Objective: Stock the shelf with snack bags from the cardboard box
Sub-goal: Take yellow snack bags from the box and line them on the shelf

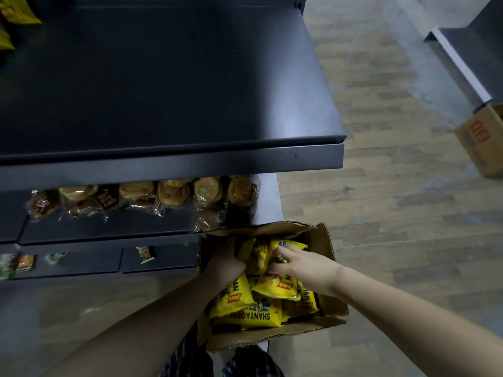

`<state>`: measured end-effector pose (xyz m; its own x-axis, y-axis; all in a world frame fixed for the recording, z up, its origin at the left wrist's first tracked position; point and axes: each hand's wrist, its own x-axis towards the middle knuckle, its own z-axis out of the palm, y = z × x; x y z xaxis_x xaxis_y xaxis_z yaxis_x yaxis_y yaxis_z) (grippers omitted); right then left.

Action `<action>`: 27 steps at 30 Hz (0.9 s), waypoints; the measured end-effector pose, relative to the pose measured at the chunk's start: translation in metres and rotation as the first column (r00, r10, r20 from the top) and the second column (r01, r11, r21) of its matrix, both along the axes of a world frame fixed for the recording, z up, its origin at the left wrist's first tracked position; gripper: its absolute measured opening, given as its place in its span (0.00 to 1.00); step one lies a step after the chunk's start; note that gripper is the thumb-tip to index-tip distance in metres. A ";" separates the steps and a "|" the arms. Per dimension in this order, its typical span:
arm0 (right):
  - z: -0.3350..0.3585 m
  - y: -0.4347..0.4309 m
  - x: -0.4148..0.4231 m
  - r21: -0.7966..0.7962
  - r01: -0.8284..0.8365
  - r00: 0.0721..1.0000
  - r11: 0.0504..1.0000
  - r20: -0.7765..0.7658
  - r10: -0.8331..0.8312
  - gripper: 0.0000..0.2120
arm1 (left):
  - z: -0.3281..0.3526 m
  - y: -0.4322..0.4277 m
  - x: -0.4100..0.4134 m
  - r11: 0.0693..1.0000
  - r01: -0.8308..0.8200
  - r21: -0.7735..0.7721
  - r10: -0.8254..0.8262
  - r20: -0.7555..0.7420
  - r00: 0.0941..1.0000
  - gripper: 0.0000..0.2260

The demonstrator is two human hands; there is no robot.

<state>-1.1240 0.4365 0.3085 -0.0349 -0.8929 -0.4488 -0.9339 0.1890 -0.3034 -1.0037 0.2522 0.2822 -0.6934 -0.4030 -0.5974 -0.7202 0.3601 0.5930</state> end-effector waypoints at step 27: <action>-0.008 -0.010 0.016 0.554 0.817 -0.114 0.158 0.424 -0.898 0.31 | 0.009 0.022 0.018 0.995 -0.056 -0.082 0.070 0.180 0.981 0.18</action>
